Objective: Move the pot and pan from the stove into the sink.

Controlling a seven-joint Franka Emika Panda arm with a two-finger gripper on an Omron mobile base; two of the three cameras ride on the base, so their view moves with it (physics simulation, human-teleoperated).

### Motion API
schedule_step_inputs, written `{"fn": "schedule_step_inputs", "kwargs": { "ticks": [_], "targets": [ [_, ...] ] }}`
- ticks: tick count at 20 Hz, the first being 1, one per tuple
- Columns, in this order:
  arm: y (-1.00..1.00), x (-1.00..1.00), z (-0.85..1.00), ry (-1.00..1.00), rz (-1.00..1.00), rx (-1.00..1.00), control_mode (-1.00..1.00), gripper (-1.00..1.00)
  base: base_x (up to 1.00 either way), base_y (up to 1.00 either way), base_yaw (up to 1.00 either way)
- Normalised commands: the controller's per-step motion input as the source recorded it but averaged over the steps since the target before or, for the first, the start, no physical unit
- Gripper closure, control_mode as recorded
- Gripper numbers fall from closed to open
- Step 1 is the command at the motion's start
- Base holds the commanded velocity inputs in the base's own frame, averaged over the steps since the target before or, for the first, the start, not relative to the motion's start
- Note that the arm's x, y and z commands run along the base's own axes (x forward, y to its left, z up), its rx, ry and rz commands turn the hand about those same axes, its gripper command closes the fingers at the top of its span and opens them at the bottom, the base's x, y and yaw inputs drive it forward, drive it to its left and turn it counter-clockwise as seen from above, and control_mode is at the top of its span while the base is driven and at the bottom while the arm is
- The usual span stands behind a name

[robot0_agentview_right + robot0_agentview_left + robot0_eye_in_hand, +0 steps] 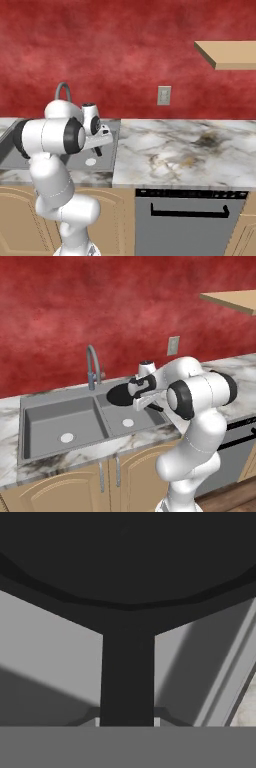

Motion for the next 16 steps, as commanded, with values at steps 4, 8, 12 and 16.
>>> {"fn": "schedule_step_inputs", "kwargs": {
  "ticks": [4,8,12,16],
  "targets": [
    [0.08,0.22,-0.15,0.08,0.0,-0.12,-1.0,1.0,0.0,0.0,0.0],
    [0.08,0.35,-0.18,0.11,0.0,-0.13,-1.0,1.0,0.0,0.0,0.0],
    [0.09,0.48,-0.19,0.09,0.0,-0.1,-1.0,1.0,0.0,0.0,0.0],
    [0.11,0.59,-0.3,0.07,0.0,-0.06,-1.0,1.0,0.0,0.0,0.0]
  ]
}}
